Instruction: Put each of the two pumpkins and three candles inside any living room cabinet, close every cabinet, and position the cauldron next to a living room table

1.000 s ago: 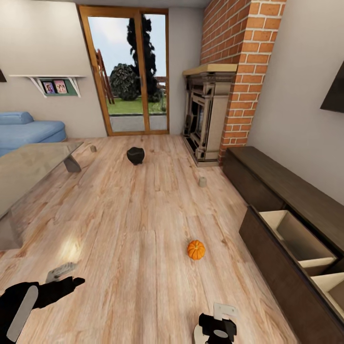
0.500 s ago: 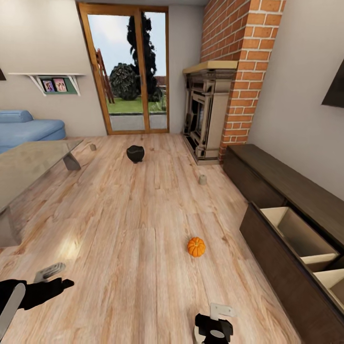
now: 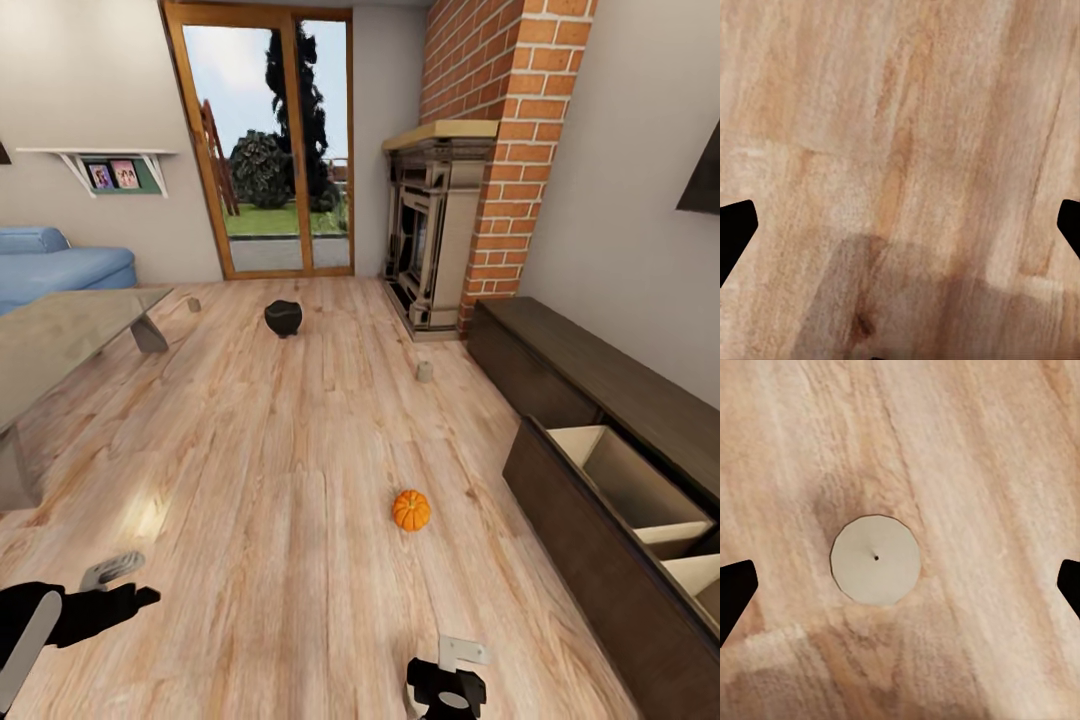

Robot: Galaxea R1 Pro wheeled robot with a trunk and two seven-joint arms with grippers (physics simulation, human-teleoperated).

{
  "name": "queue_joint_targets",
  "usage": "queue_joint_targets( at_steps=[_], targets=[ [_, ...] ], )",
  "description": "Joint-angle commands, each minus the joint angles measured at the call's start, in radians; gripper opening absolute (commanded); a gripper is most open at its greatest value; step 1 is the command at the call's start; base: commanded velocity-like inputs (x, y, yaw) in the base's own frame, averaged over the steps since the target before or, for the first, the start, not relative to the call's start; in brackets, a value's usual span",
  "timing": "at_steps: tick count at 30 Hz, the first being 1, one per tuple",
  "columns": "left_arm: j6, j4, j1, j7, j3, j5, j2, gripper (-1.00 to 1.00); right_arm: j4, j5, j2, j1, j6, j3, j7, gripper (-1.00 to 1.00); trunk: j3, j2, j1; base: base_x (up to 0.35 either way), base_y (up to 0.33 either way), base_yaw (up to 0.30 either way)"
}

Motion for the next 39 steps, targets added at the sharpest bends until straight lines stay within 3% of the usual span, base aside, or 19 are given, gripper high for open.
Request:
queue_joint_targets(
  at_steps=[1,19,21,24,27,32,34,39],
  targets=[
    [-0.001,0.001,0.0,0.0,-0.009,0.0,0.0,1.0,0.001,0.0,0.0,0.0,0.0,0.0,0.001,1.0,-0.003,-0.007,0.004,0.0,0.0,0.0],
    [0.0,-0.001,0.0,-0.003,-0.016,0.0,0.005,1.0,0.002,-0.001,0.002,0.0,0.003,-0.003,0.0,1.0,-0.06,-0.133,0.073,0.0,0.0,0.0],
    [0.0,-0.001,0.0,-0.003,-0.013,0.0,0.007,1.0,-0.002,-0.001,0.012,-0.001,0.008,-0.003,-0.003,1.0,-0.066,-0.147,0.081,0.0,0.0,0.0],
    [0.0,-0.001,0.0,-0.003,-0.012,-0.001,0.008,1.0,-0.005,-0.003,0.012,-0.033,0.04,-0.008,-0.004,1.0,-0.075,-0.168,0.092,0.0,0.0,0.0],
    [0.0,-0.001,0.0,-0.003,-0.009,-0.002,0.017,1.0,0.0,-0.046,0.012,-0.136,0.131,-0.015,-0.005,1.0,-0.085,-0.189,0.104,0.0,0.0,0.0],
    [0.0,-0.001,0.0,-0.005,-0.008,0.006,0.038,1.0,0.015,-0.182,0.012,-0.242,0.26,-0.017,-0.009,1.0,-0.1,-0.224,0.123,0.0,0.0,0.0],
    [0.0,0.0,0.0,-0.005,-0.008,0.006,0.041,1.0,0.03,-0.205,0.012,-0.273,0.294,-0.017,-0.01,1.0,-0.107,-0.238,0.13,0.0,0.0,0.0],
    [0.003,-0.001,0.0,-0.005,-0.008,0.008,0.043,1.0,0.081,-0.214,0.012,-0.303,0.362,-0.017,-0.011,1.0,-0.122,-0.273,0.15,0.0,0.0,0.0]
  ],
)
